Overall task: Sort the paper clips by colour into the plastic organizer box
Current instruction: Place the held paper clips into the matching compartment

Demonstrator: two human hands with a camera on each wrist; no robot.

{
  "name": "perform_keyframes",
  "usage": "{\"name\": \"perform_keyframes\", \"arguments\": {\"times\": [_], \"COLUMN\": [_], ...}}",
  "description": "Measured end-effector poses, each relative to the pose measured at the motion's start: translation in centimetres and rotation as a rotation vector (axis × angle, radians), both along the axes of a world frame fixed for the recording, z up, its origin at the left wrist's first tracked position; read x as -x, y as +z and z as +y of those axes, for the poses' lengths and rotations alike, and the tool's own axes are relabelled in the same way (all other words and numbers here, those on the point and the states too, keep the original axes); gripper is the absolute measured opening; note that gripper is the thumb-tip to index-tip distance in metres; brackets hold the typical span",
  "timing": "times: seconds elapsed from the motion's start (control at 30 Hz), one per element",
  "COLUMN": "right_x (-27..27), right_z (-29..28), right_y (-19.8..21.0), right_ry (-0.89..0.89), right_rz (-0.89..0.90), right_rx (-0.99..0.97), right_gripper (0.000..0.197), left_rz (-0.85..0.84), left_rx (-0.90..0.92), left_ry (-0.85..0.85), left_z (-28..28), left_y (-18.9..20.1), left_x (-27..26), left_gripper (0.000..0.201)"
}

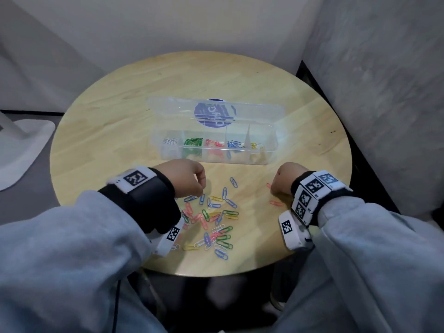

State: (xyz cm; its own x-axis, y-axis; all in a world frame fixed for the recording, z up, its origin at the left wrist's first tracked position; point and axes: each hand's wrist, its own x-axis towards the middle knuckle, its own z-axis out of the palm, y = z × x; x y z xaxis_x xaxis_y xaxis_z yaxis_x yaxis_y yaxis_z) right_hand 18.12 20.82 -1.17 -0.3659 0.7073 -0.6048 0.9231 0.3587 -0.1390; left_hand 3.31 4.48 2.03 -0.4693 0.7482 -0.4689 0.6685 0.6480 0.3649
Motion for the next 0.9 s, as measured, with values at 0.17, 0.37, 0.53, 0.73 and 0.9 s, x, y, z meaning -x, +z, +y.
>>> {"name": "perform_keyframes", "arguments": {"times": [0.17,0.37,0.53,0.73,0.9], "right_x": [0.0,-1.9,-2.8,-3.0,-3.1], "right_z": [-0.8,1.1,2.1,2.0,1.3], "right_y": [0.9,3.4,2.7,1.6,1.8], "right_ry": [0.079,-0.028,-0.260,-0.379,-0.050], "right_rz": [-0.009,0.183,0.283,0.281,0.166], "right_rx": [0.061,0.175,0.310,0.400,0.314], "right_gripper": [0.003,0.018,0.028,0.027,0.019], "left_rz": [0.072,0.208,0.217,0.183,0.022], "left_rx": [0.112,0.143,0.147,0.098,0.008], "left_ry": [-0.192,-0.269,-0.266,-0.218,-0.106], "left_z": [0.4,0.6,0.8,0.1,-0.2], "left_y": [-1.5,-3.1,-3.2,-3.3,-2.7], "left_x": [-2.4,-3.8,-3.5,-2.5,-1.1], "left_gripper": [0.010,0.011,0.007,0.008,0.012]}}
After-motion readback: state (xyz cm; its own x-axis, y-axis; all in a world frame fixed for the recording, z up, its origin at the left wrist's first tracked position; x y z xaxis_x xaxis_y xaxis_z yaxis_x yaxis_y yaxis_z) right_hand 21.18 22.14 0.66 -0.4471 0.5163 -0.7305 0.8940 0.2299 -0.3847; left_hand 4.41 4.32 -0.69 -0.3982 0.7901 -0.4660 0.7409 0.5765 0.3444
